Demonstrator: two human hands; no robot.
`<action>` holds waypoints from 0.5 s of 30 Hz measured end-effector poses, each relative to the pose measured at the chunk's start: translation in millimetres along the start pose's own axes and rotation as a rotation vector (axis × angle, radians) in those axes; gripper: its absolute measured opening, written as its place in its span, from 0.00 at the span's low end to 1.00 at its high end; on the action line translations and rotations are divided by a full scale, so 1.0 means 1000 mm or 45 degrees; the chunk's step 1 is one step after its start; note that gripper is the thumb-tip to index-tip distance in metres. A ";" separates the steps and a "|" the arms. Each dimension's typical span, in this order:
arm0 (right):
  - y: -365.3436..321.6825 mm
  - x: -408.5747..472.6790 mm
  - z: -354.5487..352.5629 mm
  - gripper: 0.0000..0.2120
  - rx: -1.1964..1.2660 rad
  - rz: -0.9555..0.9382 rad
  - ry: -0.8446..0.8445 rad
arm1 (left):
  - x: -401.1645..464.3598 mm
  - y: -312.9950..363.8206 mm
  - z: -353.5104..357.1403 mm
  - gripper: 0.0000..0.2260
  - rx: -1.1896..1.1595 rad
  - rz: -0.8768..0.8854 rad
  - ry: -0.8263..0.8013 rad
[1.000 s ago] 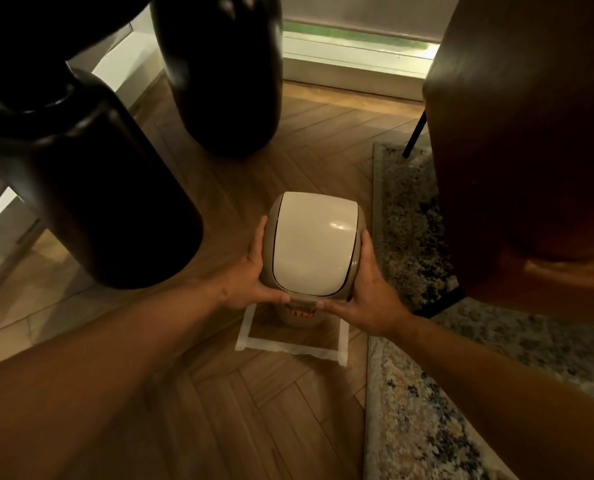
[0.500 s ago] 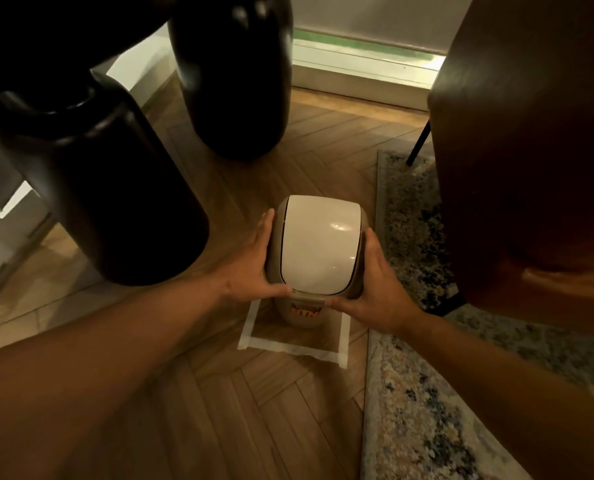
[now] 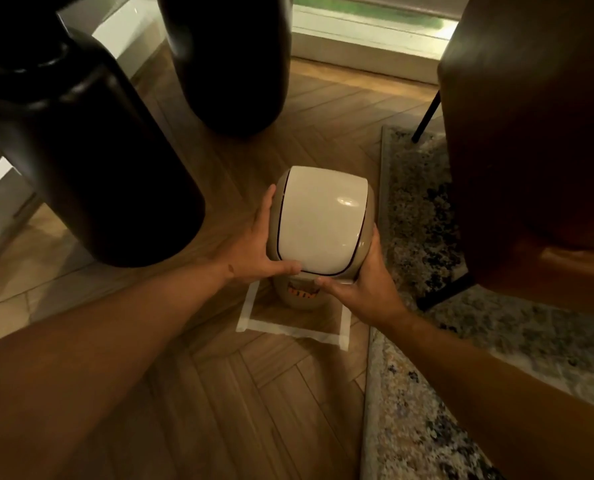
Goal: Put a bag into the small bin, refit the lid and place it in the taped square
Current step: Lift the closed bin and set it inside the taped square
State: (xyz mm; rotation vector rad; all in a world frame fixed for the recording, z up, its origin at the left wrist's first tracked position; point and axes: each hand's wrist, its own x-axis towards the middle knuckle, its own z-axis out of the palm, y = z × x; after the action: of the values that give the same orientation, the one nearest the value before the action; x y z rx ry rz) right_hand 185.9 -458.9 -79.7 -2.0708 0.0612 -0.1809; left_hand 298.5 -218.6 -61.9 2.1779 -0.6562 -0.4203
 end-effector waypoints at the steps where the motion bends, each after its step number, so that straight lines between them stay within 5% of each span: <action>1: 0.000 -0.001 0.000 0.67 -0.006 0.003 0.016 | 0.000 -0.001 -0.001 0.68 0.006 0.010 -0.012; 6: -0.002 -0.003 0.001 0.68 -0.015 0.034 0.020 | 0.001 -0.004 -0.004 0.69 0.212 0.014 -0.001; 15: -0.007 -0.005 0.001 0.69 -0.051 0.060 0.052 | -0.015 -0.020 0.021 0.58 -0.104 0.029 0.126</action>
State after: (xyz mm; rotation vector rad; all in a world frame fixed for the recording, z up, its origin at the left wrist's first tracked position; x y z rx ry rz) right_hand 181.1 -453.8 -74.5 -2.1035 0.1390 -0.1945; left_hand 282.6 -212.0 -88.9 2.0977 -0.5984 -0.3202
